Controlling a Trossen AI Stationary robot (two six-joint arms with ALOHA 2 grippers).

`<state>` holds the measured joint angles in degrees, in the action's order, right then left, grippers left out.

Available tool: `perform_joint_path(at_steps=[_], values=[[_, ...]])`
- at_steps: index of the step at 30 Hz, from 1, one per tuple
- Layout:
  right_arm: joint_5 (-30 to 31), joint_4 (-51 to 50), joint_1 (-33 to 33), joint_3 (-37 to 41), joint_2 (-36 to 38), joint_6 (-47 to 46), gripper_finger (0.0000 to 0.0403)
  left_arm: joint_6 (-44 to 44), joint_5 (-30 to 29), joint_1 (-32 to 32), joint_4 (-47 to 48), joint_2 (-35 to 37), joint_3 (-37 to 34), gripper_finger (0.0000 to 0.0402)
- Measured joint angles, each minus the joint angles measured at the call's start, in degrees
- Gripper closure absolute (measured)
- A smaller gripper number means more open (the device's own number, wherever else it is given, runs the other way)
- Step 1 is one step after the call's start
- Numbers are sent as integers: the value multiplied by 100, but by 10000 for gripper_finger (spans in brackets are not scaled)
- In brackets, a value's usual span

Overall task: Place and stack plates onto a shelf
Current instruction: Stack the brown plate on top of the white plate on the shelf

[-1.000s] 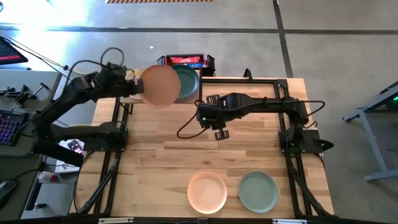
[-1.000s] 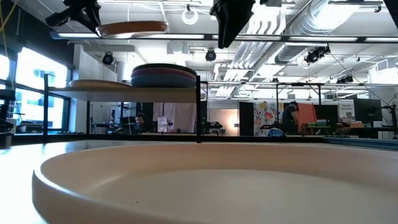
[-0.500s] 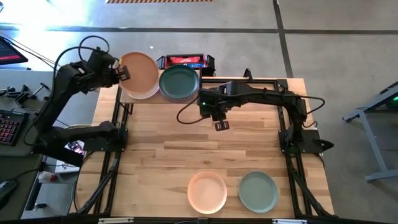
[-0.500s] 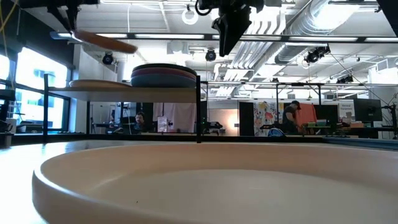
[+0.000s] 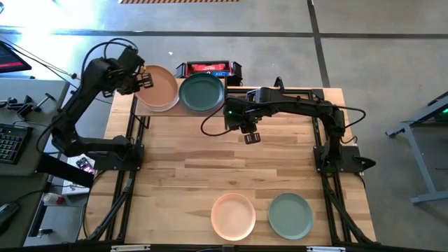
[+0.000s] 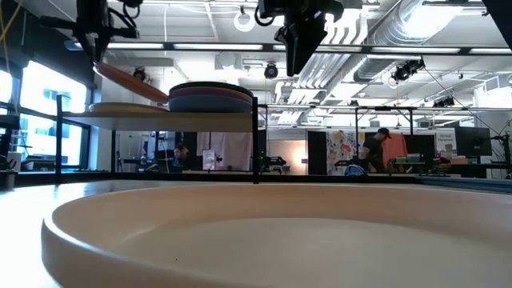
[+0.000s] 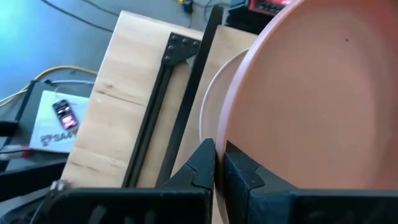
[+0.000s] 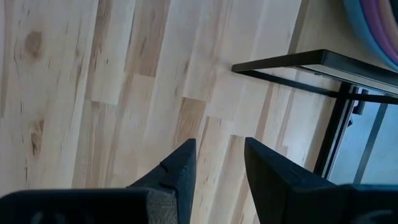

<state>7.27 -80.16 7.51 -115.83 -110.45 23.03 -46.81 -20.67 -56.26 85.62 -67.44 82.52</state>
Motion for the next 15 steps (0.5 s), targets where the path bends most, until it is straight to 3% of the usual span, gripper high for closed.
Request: perform_joint_path(at_steps=[15], values=[[-238,-12,-2,0,0,2,290,45,67,-51,8,-699,-2,396]])
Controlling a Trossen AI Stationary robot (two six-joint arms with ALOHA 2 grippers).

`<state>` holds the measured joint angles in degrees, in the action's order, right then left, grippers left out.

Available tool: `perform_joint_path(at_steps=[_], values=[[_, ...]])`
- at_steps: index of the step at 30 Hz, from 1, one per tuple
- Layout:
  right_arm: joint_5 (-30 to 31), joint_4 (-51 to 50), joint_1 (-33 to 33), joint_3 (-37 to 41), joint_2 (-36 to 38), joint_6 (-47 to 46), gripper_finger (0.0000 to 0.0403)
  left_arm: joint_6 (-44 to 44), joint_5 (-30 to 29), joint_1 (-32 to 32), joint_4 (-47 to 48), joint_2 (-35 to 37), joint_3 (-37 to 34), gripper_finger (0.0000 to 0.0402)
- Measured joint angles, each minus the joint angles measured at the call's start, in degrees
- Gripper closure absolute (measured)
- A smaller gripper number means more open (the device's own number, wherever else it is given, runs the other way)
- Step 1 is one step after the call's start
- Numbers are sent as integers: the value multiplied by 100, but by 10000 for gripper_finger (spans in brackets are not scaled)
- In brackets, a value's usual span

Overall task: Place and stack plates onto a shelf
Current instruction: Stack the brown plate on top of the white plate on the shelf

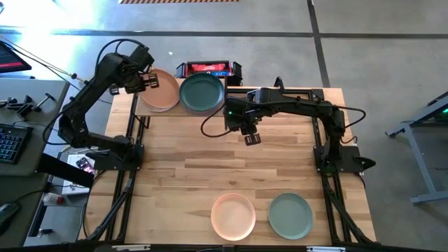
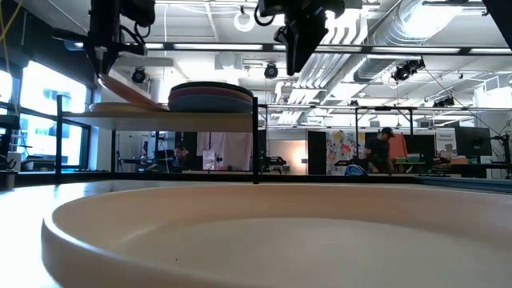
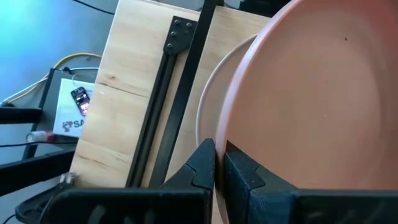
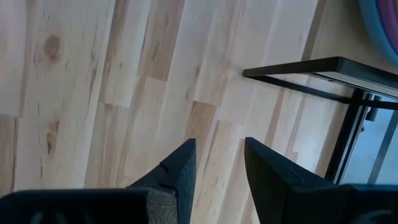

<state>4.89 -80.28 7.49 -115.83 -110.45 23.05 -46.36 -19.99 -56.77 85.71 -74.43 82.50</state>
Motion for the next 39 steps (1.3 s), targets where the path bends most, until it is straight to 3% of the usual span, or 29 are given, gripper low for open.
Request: perform_joint_path(at_steps=[12,17,24,31,39], values=[[2,-124,0,0,0,-48,290,105,102,-32,8,-205,0,395],[2,-124,0,0,0,-50,290,455,630,-187,5,-221,0,370],[2,-124,0,0,0,-50,290,461,637,-258,62,-223,0,329],[-9,-119,0,0,-2,-50,290,464,652,-256,289,-221,0,318],[-87,-93,-2,0,-2,-57,290,901,1589,-132,276,-221,0,323]])
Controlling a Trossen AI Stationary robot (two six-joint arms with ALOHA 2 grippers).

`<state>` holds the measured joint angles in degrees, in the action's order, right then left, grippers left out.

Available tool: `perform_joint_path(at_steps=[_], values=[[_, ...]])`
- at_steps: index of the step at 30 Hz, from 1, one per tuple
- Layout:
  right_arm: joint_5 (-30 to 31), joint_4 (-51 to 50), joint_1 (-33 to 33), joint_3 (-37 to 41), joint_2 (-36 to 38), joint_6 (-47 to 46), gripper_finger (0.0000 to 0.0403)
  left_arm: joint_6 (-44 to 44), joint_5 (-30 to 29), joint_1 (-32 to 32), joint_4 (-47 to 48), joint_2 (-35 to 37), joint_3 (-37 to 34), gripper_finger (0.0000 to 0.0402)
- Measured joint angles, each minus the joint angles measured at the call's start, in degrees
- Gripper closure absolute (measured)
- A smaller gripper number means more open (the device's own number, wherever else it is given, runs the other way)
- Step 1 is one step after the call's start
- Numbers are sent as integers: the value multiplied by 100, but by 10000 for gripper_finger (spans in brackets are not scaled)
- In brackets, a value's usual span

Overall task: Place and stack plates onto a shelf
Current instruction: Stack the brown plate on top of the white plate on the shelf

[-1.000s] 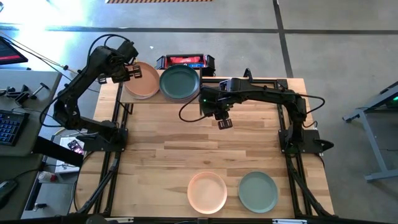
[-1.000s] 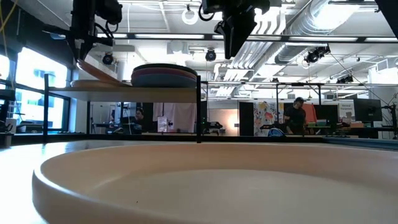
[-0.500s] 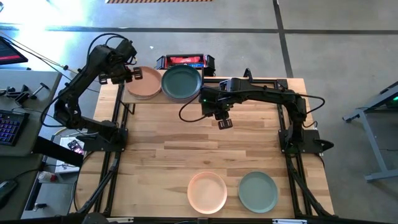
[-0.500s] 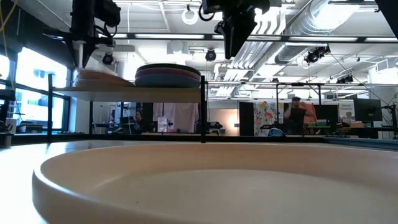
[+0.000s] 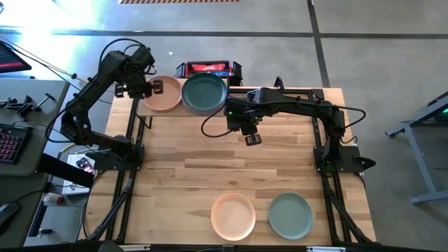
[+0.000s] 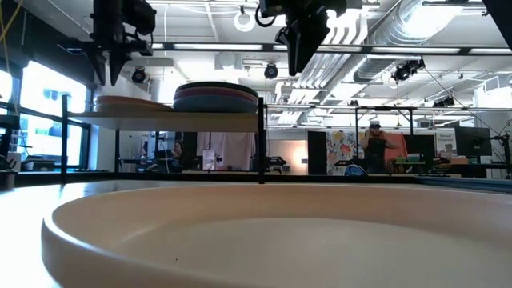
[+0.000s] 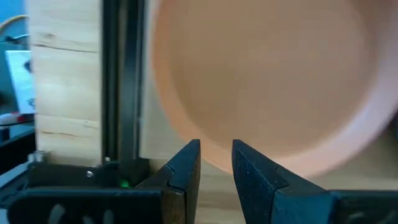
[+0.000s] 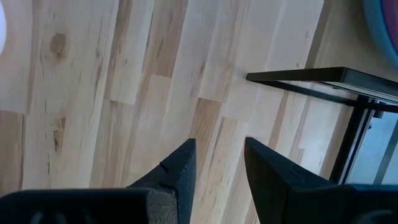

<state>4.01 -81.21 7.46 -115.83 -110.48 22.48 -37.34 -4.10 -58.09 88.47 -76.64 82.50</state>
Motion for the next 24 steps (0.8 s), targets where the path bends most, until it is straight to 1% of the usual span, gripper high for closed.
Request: perform_joint_path(at_steps=[4,8,14,24], values=[[-50,0,0,2,0,-75,290,3,87,296,32,0,0,323],[-68,0,0,2,0,-87,290,-176,-56,464,44,2,-2,323],[-120,-32,-16,2,0,-103,290,-398,-109,503,157,7,-20,323],[-120,-43,-136,2,0,-108,290,-308,-67,505,155,4,-28,323]])
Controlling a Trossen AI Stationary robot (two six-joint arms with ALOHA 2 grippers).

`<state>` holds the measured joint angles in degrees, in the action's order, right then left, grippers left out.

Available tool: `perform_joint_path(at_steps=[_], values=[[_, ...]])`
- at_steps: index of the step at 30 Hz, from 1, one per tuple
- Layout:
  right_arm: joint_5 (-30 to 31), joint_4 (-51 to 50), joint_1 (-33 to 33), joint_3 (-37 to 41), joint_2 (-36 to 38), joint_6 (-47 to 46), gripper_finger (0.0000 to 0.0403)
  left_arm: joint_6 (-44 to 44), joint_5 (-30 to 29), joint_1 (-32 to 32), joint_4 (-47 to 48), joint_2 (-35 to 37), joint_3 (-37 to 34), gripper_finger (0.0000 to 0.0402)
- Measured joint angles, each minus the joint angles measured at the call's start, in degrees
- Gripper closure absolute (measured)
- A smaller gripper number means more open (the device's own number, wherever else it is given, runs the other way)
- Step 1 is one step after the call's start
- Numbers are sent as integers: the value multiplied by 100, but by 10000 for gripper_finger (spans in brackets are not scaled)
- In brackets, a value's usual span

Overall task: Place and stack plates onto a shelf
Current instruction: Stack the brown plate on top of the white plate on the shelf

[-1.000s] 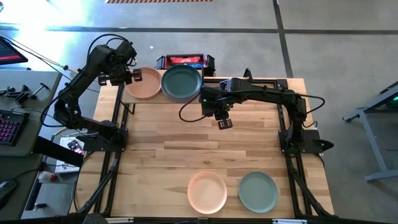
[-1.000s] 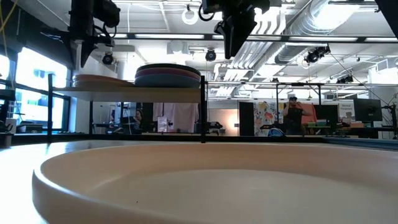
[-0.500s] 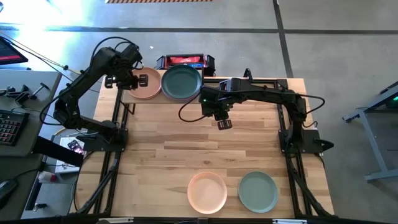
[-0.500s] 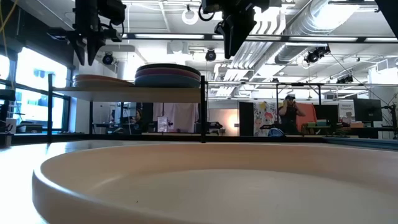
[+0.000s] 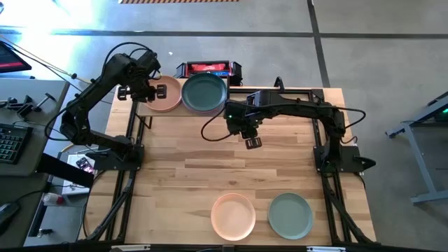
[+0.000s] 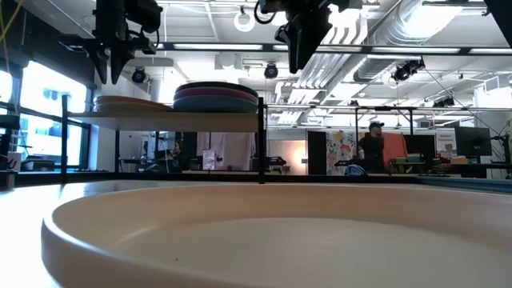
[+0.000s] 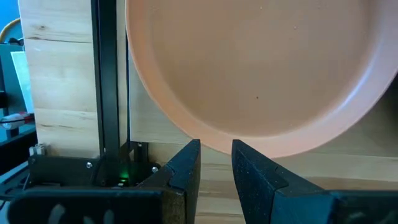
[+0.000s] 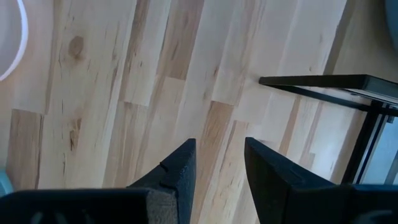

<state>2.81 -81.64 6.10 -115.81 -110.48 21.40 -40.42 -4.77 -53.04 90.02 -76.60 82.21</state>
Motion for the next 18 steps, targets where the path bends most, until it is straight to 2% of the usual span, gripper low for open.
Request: perform_joint_path(at_steps=[6,9,14,18], values=[[0,-3,-17,0,0,-104,290,4,13,0,0,0,0,323],[0,-22,-17,0,0,-201,290,3,246,44,1,0,0,323],[0,-70,-17,0,0,-280,290,-130,288,586,-11,1,-40,323],[-2,-128,-17,0,0,-338,290,-302,193,1051,-6,138,-499,323]])
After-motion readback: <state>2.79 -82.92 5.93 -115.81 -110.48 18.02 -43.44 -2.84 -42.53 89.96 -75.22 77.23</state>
